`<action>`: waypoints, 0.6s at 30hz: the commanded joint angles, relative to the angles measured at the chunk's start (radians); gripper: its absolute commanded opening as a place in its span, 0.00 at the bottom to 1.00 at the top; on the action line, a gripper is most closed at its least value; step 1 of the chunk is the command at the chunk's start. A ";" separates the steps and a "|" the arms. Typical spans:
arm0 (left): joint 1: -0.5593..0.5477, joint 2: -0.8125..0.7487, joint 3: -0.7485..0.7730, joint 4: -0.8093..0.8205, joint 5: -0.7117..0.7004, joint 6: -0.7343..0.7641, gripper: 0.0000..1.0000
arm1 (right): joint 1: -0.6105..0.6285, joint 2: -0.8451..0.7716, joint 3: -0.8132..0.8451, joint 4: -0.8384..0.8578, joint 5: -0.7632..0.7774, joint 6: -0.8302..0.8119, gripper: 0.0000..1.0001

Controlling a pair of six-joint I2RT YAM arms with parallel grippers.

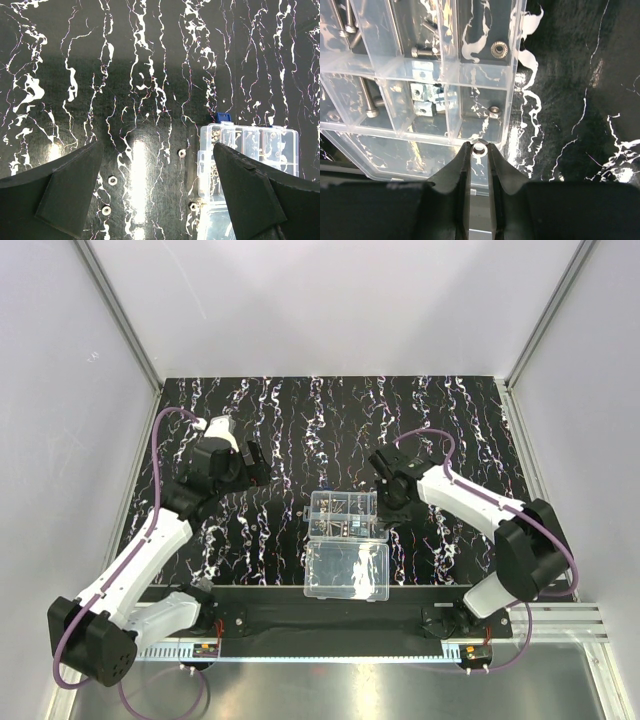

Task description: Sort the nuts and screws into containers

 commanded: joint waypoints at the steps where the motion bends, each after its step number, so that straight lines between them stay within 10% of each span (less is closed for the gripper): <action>1: 0.003 -0.014 -0.007 0.046 0.018 -0.006 0.99 | 0.011 0.021 0.045 0.047 -0.001 0.005 0.10; 4: 0.003 -0.014 -0.004 0.040 0.010 -0.001 0.99 | 0.014 0.051 0.068 0.049 -0.001 -0.001 0.18; 15: 0.006 -0.019 0.090 -0.063 -0.008 0.065 0.99 | -0.006 -0.015 0.185 -0.057 0.181 0.007 0.99; 18: 0.005 -0.014 0.101 -0.083 -0.011 0.080 0.99 | -0.116 0.008 0.232 -0.110 0.232 -0.016 1.00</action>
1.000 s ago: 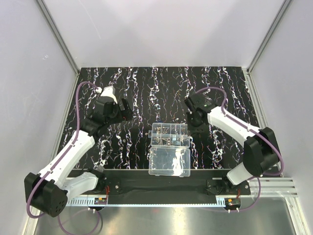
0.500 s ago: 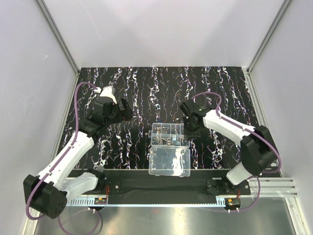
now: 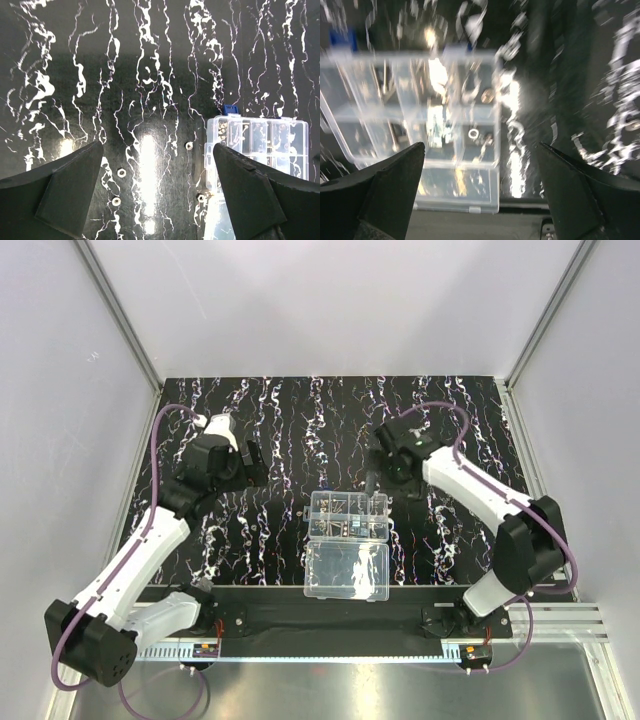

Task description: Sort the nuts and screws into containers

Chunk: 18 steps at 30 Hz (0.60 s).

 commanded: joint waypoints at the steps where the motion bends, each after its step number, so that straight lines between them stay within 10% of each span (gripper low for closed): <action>1: 0.005 -0.016 0.050 0.003 -0.017 0.040 0.99 | -0.122 -0.029 0.062 -0.050 0.117 -0.017 1.00; 9: 0.009 -0.036 0.030 0.019 -0.071 0.056 0.99 | -0.478 -0.058 -0.076 0.094 0.102 -0.048 1.00; 18: 0.023 -0.011 0.023 0.032 -0.076 0.053 0.99 | -0.518 0.052 -0.161 0.223 0.166 -0.113 0.88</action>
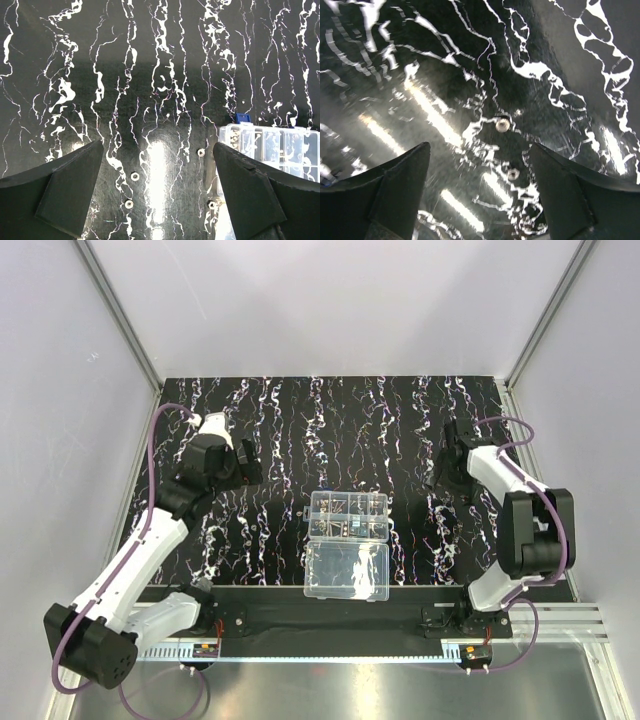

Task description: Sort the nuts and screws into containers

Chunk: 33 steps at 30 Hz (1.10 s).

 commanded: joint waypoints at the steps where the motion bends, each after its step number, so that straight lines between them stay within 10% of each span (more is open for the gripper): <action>1: 0.010 0.004 0.010 0.042 -0.024 0.021 0.99 | -0.015 0.038 -0.014 0.078 0.049 -0.039 0.86; 33: 0.019 -0.007 -0.009 0.054 -0.010 0.007 0.99 | -0.118 0.072 -0.136 0.153 -0.123 -0.039 0.43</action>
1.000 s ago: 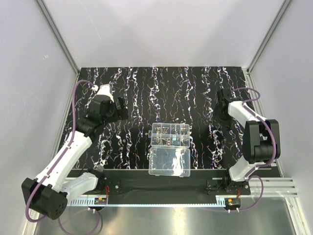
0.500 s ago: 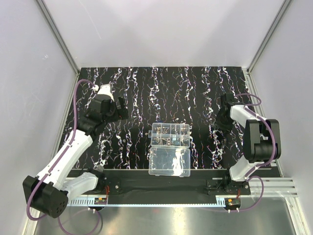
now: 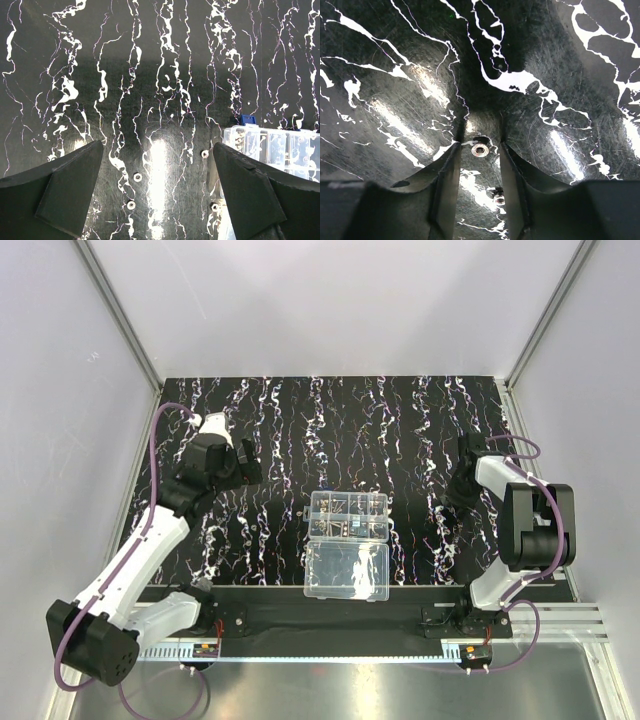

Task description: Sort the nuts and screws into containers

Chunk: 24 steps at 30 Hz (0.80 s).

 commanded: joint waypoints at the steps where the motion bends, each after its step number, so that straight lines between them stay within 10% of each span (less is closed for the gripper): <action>1: 0.006 -0.028 -0.005 0.049 -0.009 0.007 0.99 | -0.005 0.021 -0.005 0.014 -0.040 -0.004 0.43; 24: 0.008 -0.038 -0.007 0.044 -0.015 0.008 0.99 | -0.005 0.002 -0.021 0.011 -0.080 0.001 0.15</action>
